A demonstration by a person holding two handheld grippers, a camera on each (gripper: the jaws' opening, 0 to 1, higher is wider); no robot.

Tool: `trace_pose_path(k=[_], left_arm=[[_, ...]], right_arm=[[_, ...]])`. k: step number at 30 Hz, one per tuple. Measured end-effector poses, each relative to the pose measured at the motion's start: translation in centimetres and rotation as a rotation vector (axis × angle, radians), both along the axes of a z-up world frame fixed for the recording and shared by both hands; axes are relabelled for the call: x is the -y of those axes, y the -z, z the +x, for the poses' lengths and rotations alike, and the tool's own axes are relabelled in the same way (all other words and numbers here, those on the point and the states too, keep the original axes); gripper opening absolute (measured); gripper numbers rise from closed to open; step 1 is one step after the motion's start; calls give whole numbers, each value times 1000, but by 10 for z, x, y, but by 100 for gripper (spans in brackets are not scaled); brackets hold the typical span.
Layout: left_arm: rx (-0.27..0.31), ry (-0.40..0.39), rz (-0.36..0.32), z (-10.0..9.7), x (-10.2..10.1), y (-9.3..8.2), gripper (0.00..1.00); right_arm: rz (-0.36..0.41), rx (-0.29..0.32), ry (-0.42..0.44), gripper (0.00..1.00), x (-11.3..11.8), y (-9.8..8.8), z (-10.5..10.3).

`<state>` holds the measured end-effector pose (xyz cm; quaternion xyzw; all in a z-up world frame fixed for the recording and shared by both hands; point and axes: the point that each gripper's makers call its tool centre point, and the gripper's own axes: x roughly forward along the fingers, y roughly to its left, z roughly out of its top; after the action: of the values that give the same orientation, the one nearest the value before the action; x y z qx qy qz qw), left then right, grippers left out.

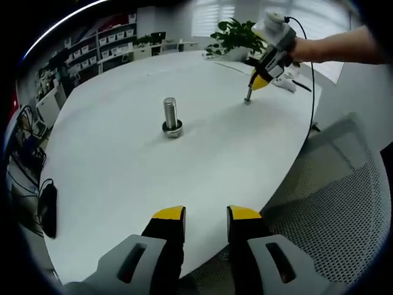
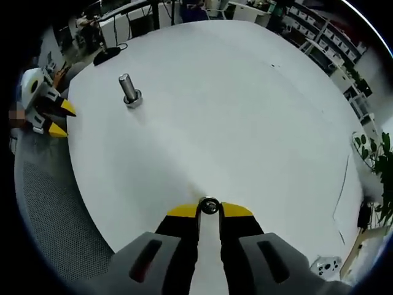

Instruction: Place the washer onto the threaded stud by aligning its center hole with the stud, sliding it down to the base, and recovering from edge contact or off-axis alignment until the washer reaches the visible bottom stop.

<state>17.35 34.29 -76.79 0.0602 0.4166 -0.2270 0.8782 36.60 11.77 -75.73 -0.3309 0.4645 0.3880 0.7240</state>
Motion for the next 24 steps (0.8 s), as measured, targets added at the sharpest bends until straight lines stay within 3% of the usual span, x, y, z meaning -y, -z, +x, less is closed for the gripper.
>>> trace_pose_path(k=[14, 24], left_arm=[[-9, -4, 0, -1, -1, 1, 25], [-12, -4, 5, -1, -1, 2, 25]], right_arm=[[-35, -67, -5, 14, -7, 28, -7], [-13, -62, -29, 14, -21, 31, -8]])
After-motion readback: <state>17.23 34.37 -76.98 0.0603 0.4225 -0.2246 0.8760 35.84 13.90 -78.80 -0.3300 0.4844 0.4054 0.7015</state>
